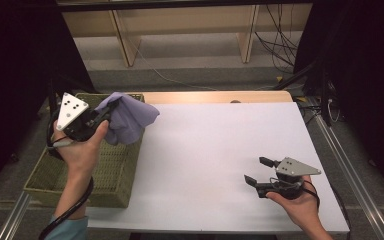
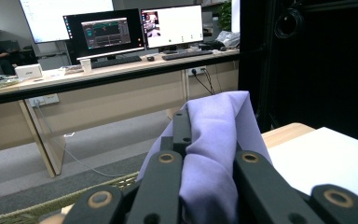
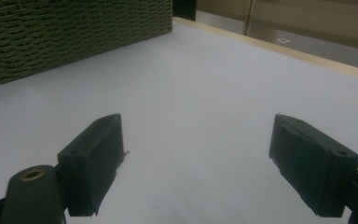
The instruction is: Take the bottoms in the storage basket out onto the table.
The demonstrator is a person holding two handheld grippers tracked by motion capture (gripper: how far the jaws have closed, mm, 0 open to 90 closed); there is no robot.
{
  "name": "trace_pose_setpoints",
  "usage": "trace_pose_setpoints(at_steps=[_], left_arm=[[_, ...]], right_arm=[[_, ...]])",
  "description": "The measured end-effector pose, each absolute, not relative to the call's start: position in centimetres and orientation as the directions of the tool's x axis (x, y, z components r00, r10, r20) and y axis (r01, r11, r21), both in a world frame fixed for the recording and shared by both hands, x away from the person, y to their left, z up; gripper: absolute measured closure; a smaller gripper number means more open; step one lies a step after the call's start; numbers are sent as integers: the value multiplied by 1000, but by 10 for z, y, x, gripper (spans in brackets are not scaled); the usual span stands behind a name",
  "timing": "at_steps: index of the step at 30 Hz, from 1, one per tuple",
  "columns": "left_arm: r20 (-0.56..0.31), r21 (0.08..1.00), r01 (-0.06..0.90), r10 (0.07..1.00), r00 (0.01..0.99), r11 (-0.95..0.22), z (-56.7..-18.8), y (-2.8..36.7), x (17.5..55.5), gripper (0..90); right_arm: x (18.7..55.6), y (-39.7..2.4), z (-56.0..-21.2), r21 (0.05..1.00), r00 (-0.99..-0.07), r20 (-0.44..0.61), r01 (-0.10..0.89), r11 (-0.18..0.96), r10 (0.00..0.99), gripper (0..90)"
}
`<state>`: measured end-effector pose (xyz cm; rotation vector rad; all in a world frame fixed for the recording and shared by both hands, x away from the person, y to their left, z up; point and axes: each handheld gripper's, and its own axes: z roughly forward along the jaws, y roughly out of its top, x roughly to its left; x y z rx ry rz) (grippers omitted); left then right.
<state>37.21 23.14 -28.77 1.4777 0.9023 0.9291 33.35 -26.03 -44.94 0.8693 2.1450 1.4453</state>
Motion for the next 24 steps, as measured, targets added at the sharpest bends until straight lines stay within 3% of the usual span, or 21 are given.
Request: trace_pose_setpoints(at_steps=[24], left_arm=[[72,995,36,906,418,-96,-286,222,373,848]], right_arm=[[334,-261,-450,924,-722,8,270,270,692,187]])
